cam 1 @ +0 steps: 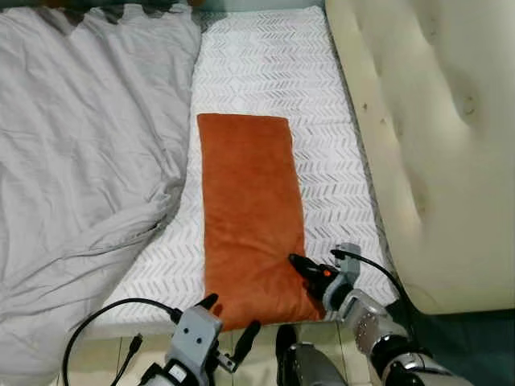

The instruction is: Clean up the room

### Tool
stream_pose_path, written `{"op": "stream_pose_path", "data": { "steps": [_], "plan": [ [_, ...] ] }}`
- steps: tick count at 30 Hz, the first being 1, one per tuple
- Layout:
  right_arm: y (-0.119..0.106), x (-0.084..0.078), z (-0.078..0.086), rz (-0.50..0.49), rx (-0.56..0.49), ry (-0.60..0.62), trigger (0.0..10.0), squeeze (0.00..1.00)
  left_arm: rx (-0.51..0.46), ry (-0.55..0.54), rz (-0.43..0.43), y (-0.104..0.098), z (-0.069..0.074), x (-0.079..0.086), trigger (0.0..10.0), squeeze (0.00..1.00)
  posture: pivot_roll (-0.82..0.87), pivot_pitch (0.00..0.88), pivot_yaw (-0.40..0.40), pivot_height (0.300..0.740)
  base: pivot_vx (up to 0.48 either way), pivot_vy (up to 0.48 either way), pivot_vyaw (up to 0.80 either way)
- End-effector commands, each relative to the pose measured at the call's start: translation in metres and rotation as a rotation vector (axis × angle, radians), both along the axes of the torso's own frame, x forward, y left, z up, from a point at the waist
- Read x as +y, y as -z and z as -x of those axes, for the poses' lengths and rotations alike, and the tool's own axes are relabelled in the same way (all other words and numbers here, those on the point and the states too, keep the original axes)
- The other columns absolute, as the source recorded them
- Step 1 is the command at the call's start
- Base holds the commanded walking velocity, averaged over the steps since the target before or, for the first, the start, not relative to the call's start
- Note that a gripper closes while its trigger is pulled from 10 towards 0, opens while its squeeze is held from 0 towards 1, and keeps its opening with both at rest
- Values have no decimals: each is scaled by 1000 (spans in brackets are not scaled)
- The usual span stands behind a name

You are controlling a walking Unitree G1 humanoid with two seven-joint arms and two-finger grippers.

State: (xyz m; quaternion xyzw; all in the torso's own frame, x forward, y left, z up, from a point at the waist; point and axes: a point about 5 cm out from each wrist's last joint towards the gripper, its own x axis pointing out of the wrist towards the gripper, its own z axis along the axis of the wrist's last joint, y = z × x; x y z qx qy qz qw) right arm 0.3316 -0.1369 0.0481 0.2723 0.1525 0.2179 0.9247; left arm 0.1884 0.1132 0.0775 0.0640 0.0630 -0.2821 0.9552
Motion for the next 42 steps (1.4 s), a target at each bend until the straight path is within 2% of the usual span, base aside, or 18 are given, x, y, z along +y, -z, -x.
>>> {"op": "stream_pose_path", "data": {
  "steps": [1, 2, 4, 5, 6, 8, 10, 14, 19, 26, 28, 29, 31, 34, 37, 39, 41, 42],
  "plan": [
    [8, -22, 5, 30, 42, 88, 0, 0, 50, 32, -12, 15, 6, -5, 10000, 0, 46, 471, -94, 740, 0, 0, 0],
    [3, -35, 2, 73, 20, 136, 0, 0, 43, 39, -16, 16, 1, -6, 10000, 0, 46, 471, -94, 740, 0, 0, 0],
    [1, -41, 1, 96, 12, 158, 0, 0, 42, 40, -16, 17, 0, -6, 10000, 0, 46, 471, -94, 740, 0, 0, 0],
    [-3, -55, -1, 144, -1, 216, 0, 0, 39, 40, -14, 17, -3, -7, 10000, 0, 26, 460, -96, 740, 0, 0, 0],
    [-3, -55, -1, 144, -1, 216, 0, 0, 39, 40, -14, 17, -3, -7, 10000, 0, 26, 460, -96, 740, 0, 0, 0],
    [-7, -72, -2, 194, -11, 289, 0, 0, 36, 39, -12, 17, -5, -7, 10000, 0, 19, 453, -94, 740, 0, 0, 0],
    [-9, -79, -2, 217, -17, 313, 0, 0, 32, 40, -11, 17, -6, -8, 10000, 0, 19, 453, -94, 740, 0, 0, 0],
    [-24, -116, 0, 355, -64, 459, 0, 0, 19, 51, -9, 20, -9, -9, 10000, 0, 1, 446, -93, 740, 0, 0, 0],
    [-35, -128, -1, 378, -109, 543, 0, 0, 15, 53, -12, 21, -10, -8, 10000, 0, -5, 444, -96, 740, 0, 0, 0],
    [-37, -133, 4, 409, -121, 641, 0, 0, 11, 48, -14, 22, -11, -7, 10000, 0, -9, 443, -100, 740, 0, 0, 0],
    [-35, -138, 9, 426, -111, 709, 0, 0, 8, 46, -14, 22, -11, -6, 10000, 0, -8, 442, -105, 740, 0, 0, 0],
    [-28, -147, 24, 448, -63, 859, 0, 0, 3, 44, -14, 22, -11, -6, 10000, 0, -7, 440, -108, 740, 0, 0, 0],
    [-24, -147, 31, 454, -39, 909, 0, 0, 2, 42, -14, 22, -11, -6, 10000, 0, -7, 435, -111, 740, 0, 0, 0],
    [-6, -128, 48, 435, 36, 946, 0, 0, 1, 37, -14, 22, -12, -5, 10000, 0, -10, 427, -113, 740, 0, 0, 0],
    [-2, -121, 52, 426, 54, 945, 0, 0, 0, 36, -14, 22, -12, -5, 10000, 0, -10, 427, -113, 740, 0, 0, 0],
    [11, -87, 60, 328, 136, 933, 0, 0, -3, 35, -13, 23, -12, -5, 10000, 0, -4, 419, -117, 740, 0, 0, 0],
    [11, -87, 60, 328, 136, 933, 0, 0, -3, 35, -13, 23, -12, -5, 10000, 0, -4, 419, -117, 740, 0, 0, 0],
    [15, -77, 61, 286, 171, 932, 0, 0, -4, 35, -12, 23, -12, -6, 10000, 0, -4, 417, -118, 740, 0, 0, 0]
  ]
}}
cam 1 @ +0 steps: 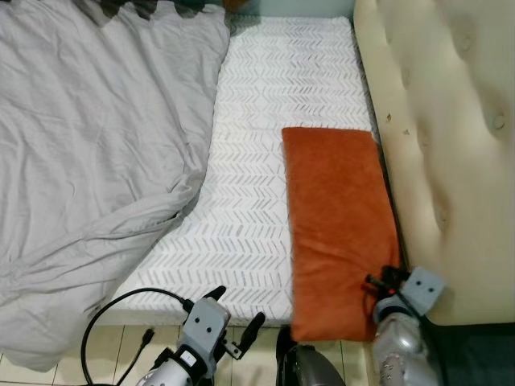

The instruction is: Clean up the room

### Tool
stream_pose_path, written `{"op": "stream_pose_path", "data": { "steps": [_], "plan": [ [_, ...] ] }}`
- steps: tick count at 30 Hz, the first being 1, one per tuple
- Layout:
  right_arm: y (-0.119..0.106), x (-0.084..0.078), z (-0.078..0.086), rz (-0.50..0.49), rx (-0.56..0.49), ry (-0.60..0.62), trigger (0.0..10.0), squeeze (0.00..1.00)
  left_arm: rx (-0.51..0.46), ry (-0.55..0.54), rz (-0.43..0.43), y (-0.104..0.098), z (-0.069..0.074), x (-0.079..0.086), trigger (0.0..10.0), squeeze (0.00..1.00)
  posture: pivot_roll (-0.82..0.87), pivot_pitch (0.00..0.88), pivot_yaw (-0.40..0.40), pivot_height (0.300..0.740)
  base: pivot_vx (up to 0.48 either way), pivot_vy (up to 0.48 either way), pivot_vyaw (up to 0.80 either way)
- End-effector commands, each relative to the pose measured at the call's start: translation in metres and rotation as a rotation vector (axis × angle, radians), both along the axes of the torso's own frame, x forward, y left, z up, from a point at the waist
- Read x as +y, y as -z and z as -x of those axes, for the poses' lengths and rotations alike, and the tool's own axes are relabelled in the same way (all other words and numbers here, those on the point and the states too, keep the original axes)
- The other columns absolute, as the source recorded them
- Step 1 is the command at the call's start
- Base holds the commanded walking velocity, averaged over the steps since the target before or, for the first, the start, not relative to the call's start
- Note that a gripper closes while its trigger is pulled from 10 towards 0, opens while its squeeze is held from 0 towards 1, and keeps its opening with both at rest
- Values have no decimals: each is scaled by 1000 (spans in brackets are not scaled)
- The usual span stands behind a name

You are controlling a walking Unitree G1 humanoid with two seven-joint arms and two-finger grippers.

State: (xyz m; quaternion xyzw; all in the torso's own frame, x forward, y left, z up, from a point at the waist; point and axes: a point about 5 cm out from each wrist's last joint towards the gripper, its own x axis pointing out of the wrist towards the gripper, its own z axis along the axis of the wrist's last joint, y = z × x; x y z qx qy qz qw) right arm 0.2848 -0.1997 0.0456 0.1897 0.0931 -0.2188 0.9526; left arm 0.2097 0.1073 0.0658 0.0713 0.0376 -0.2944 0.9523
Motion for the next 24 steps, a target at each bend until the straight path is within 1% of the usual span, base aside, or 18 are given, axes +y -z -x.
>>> {"op": "stream_pose_path", "data": {
  "steps": [1, 2, 3, 4, 5, 6, 7, 8, 9, 11, 14, 15, 17, 18, 19, 20, 21, 24],
  "plan": [
    [16, -1, 12, -89, 77, 76, 0, 0, 45, 6, -14, 11, 9, -1, 10000, 0, 4, 410, -119, 740, 0, 0, 0],
    [16, -1, 12, -89, 77, 76, 0, 0, 45, 6, -14, 11, 9, -1, 10000, 0, 4, 410, -119, 740, 0, 0, 0],
    [17, 6, 10, -123, 87, 72, 0, 0, 44, 7, -13, 12, 9, -1, 10000, 0, 4, 410, -119, 740, 0, 0, 0],
    [20, 14, 5, -189, 95, 62, 0, 0, 45, 8, -13, 12, 10, -2, 10000, 0, 3, 408, -118, 740, 0, 0, 0],
    [21, 25, 0, -281, 106, 50, 0, 0, 46, 10, -14, 13, 10, -2, 10000, 0, 5, 407, -119, 740, 0, 0, 0],
    [21, 25, 0, -281, 106, 50, 0, 0, 46, 10, -14, 13, 10, -2, 10000, 0, 5, 407, -119, 740, 0, 0, 0],
    [22, 27, -1, -310, 109, 45, 0, 0, 46, 10, -14, 13, 10, -2, 10000, 0, 5, 407, -119, 740, 0, 0, 0],
    [18, 32, -7, -301, 92, 8, 0, 0, 44, 8, -15, 13, 9, -2, 10000, 0, 11, 409, -117, 740, 0, 0, 0],
    [18, 32, -7, -301, 92, 8, 0, 0, 44, 8, -15, 13, 9, -2, 10000, 0, 11, 409, -117, 740, 0, 0, 0],
    [8, 35, -21, -235, 58, -73, 0, 0, 39, 1, -14, 12, 7, -1, 10000, 0, 20, 414, -119, 740, 0, 0, 0],
    [-3, 26, -35, -150, 24, -142, 0, 0, 38, -8, -16, 12, 8, 0, 10000, 0, 22, 417, -123, 740, 0, 0, 0],
    [-3, 26, -35, -150, 24, -142, 0, 0, 38, -8, -16, 12, 8, 0, 10000, 0, 22, 417, -123, 740, 0, 0, 0],
    [-5, 19, -39, -120, 23, -149, 0, 0, 40, -12, -17, 13, 10, 1, 10000, 0, 23, 418, -125, 740, 0, 0, 0],
    [-5, 19, -39, -120, 23, -149, 0, 0, 40, -12, -17, 13, 10, 1, 10000, 0, 23, 418, -125, 740, 0, 0, 0],
    [-4, 14, -39, -88, 27, -155, 0, 0, 41, -13, -17, 13, 11, 2, 10000, 0, 23, 418, -125, 740, 0, 0, 0],
    [-4, 14, -39, -88, 27, -155, 0, 0, 41, -13, -17, 13, 11, 2, 10000, 0, 23, 418, -125, 740, 0, 0, 0],
    [-3, 9, -39, -79, 38, -147, 0, 0, 42, -15, -17, 13, 11, 2, 10000, 0, 26, 421, -126, 740, 0, 0, 0],
    [-4, 4, -42, -25, 28, -203, 0, 0, 43, -19, -18, 13, 11, 3, 10000, 0, 27, 427, -123, 740, 0, 0, 0]
  ]
}}
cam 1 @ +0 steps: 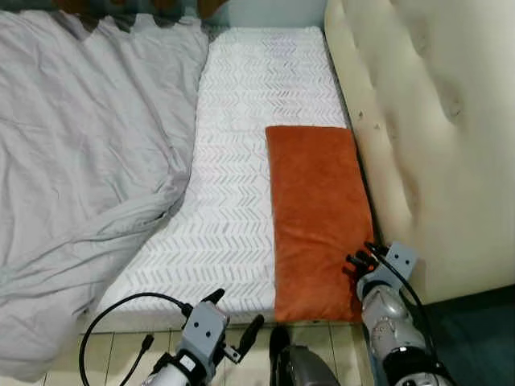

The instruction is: Clean up the room

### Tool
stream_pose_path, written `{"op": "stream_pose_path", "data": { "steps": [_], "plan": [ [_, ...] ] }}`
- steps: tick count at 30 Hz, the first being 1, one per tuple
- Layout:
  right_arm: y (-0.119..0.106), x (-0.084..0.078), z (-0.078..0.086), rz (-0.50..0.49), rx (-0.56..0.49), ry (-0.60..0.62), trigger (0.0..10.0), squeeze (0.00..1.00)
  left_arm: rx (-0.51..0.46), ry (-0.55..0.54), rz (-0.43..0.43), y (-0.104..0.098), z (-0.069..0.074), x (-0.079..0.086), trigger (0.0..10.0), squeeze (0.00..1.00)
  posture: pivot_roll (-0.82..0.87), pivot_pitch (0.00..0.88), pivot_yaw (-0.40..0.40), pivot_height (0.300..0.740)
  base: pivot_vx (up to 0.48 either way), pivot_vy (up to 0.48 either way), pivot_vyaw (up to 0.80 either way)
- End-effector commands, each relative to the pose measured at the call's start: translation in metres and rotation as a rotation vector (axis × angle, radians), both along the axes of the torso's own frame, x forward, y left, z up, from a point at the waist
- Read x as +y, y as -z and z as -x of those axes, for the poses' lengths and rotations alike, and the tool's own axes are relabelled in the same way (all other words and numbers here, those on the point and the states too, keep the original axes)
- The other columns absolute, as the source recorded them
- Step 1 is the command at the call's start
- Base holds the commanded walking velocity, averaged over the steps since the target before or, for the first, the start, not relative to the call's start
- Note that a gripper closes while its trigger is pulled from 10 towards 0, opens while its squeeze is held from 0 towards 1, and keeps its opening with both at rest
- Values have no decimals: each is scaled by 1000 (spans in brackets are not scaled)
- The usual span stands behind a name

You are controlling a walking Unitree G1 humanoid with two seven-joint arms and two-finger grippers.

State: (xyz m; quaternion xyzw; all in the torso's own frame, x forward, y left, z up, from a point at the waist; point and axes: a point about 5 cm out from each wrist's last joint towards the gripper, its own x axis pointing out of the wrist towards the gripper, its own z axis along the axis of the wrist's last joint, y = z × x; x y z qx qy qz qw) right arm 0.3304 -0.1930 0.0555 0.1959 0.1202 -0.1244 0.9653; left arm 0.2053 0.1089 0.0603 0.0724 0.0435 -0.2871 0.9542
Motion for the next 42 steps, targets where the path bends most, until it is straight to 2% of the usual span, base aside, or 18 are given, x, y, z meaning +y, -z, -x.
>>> {"op": "stream_pose_path", "data": {
  "steps": [1, 7, 8, 10, 11, 17, 18, 19, 21, 24, 26, 30, 33, 35, 37, 38, 41, 42],
  "plan": [
    [5, -4, 3, 27, 9, -29, 0, 0, 34, -4, -12, 7, 7, 2, 10000, 0, 27, 427, -123, 740, 0, 0, 0],
    [9, -13, 5, 114, 20, -75, 0, 0, 37, -5, -18, 8, 7, 4, 10000, 0, 26, 430, -116, 740, 0, 0, 0],
    [9, -17, 6, 171, 21, -97, 0, 0, 38, -2, -19, 8, 7, 4, 10000, 0, 30, 432, -112, 740, 0, 0, 0],
    [9, -18, 6, 184, 20, -104, 0, 0, 38, -2, -19, 7, 7, 4, 10000, 0, 30, 433, -110, 740, 0, 0, 0],
    [6, -20, 3, 232, 8, -127, 0, 0, 38, -1, -20, 7, 7, 5, 10000, 0, 33, 435, -106, 740, 0, 0, 0],
    [2, -24, 0, 272, 9, -137, 0, 0, 68, 41, 5, 8, 11, 1, 10000, 0, 33, 435, -106, 740, 0, 0, 0],
    [2, -24, -1, 272, 12, -137, 10000, 0, 80, 62, 16, 9, 13, -2, 10000, 0, 33, 435, -106, 740, 0, 0, 0],
    [1, -24, -2, 266, 5, -133, 10000, 1000, 91, 88, 17, 12, 14, -8, 10000, 0, 31, 435, -107, 740, 0, 0, 0],
    [0, -24, -2, 259, 1, -128, 10000, 1000, 91, 92, 13, 13, 14, -10, 10000, 0, 31, 435, -107, 740, 0, 0, 0],
    [-10, -28, -7, 318, -43, -107, 10000, 1000, 86, 88, 11, 14, 11, -10, 10000, 0, 27, 434, -107, 740, 0, 0, 0],
    [-29, -33, -14, 447, -118, -88, 10000, 1000, 78, 83, 10, 12, 9, -9, 10000, 0, 26, 435, -107, 740, 0, 0, 0],
    [-41, -39, -16, 535, -161, -55, 10000, 1000, 78, 82, 11, 12, 9, -8, 10000, 0, 26, 433, -107, 740, 0, 0, 0],
    [-51, -45, -16, 670, -209, -33, 10000, 1000, 80, 80, 8, 13, 10, -7, 10000, 0, 29, 427, -108, 740, 0, 0, 0],
    [-58, -47, -16, 709, -242, -24, 10000, 1000, 80, 78, 7, 14, 10, -6, 10000, 0, 31, 417, -109, 740, 0, 0, 0],
    [-67, -47, -14, 717, -315, -24, 10000, 1000, 74, 71, -2, 16, 7, -5, 10000, 0, 34, 378, -114, 740, 0, 0, 0],
    [-68, -47, -10, 682, -347, -20, 10000, 1000, 65, 65, -4, 16, 3, -4, 10000, 0, 35, 347, -119, 740, 0, 0, 0],
    [-56, -46, 7, 596, -339, -23, 10000, 1000, 48, 45, -3, 15, -7, -1, 10000, 0, 30, 256, -127, 740, 0, 0, 0],
    [-52, -45, 14, 573, -335, -24, 10000, 1000, 39, 41, -7, 14, -10, 0, 10000, 0, 30, 256, -127, 740, 0, 0, 0]
  ]
}}
